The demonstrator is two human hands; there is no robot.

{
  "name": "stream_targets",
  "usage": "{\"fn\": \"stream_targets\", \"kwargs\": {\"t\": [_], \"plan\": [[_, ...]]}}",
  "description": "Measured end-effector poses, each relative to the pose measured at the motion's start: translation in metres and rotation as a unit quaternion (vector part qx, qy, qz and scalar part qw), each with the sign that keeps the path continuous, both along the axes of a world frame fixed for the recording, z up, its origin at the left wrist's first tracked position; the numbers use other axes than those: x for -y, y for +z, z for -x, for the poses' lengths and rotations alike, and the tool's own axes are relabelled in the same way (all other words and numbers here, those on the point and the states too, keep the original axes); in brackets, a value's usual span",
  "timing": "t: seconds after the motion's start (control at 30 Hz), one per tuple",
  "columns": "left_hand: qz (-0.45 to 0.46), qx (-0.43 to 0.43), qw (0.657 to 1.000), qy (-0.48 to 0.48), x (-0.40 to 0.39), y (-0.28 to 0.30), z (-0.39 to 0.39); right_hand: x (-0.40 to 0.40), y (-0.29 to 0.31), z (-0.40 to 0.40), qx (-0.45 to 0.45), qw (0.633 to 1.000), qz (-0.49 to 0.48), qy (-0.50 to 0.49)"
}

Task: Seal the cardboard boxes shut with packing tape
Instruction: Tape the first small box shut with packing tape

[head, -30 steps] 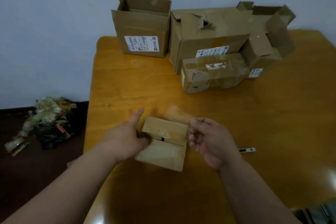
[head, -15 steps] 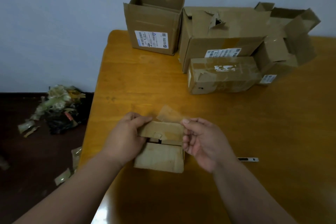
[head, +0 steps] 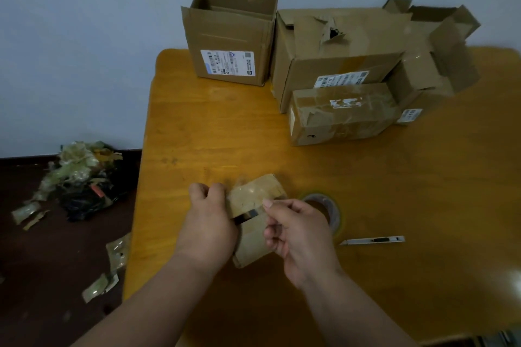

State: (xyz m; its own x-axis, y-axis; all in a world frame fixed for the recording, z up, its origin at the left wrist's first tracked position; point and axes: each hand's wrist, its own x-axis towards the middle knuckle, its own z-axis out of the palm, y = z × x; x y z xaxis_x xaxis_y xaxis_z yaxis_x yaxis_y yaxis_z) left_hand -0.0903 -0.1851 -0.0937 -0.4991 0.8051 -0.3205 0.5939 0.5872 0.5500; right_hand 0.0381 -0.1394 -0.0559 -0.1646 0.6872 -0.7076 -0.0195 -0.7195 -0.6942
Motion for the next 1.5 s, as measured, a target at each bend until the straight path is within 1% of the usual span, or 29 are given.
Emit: {"fn": "stream_targets", "kwargs": {"t": [0.17, 0.33, 0.4, 0.47, 0.6, 0.73, 0.87, 1.27, 1.4, 1.5], "plan": [[0.008, 0.039, 0.999, -0.003, -0.003, 0.003, 0.004, 0.000, 0.001, 0.009, 0.014, 0.999, 0.004, -0.038], [-0.011, 0.080, 0.997, -0.010, 0.003, -0.002, 0.012, 0.002, 0.000, 0.011, 0.012, 0.997, 0.014, -0.069], [-0.028, 0.081, 0.996, -0.012, 0.006, -0.004, 0.013, 0.005, 0.001, 0.011, 0.002, 0.996, 0.025, -0.084], [-0.048, 0.051, 0.997, -0.022, 0.009, -0.005, 0.013, 0.010, 0.004, 0.011, -0.012, 0.995, 0.035, -0.089], [-0.102, -0.039, 0.992, -0.067, 0.014, -0.008, 0.015, 0.020, 0.009, 0.013, -0.036, 0.994, 0.046, -0.090], [-0.171, -0.113, 0.970, -0.134, 0.015, -0.011, 0.017, 0.023, 0.009, 0.014, -0.047, 0.992, 0.059, -0.099], [-0.196, -0.178, 0.944, -0.198, 0.012, -0.015, 0.018, 0.023, 0.007, 0.014, -0.052, 0.990, 0.065, -0.112], [-0.286, -0.216, 0.899, -0.251, 0.000, -0.025, 0.024, 0.026, 0.007, 0.015, -0.054, 0.990, 0.071, -0.107], [-0.297, -0.224, 0.895, -0.244, 0.000, -0.026, 0.024, 0.027, 0.006, 0.013, -0.051, 0.992, 0.066, -0.094], [-0.268, -0.225, 0.904, -0.246, 0.000, -0.023, 0.021, 0.027, 0.007, 0.012, -0.056, 0.992, 0.064, -0.089]]}}
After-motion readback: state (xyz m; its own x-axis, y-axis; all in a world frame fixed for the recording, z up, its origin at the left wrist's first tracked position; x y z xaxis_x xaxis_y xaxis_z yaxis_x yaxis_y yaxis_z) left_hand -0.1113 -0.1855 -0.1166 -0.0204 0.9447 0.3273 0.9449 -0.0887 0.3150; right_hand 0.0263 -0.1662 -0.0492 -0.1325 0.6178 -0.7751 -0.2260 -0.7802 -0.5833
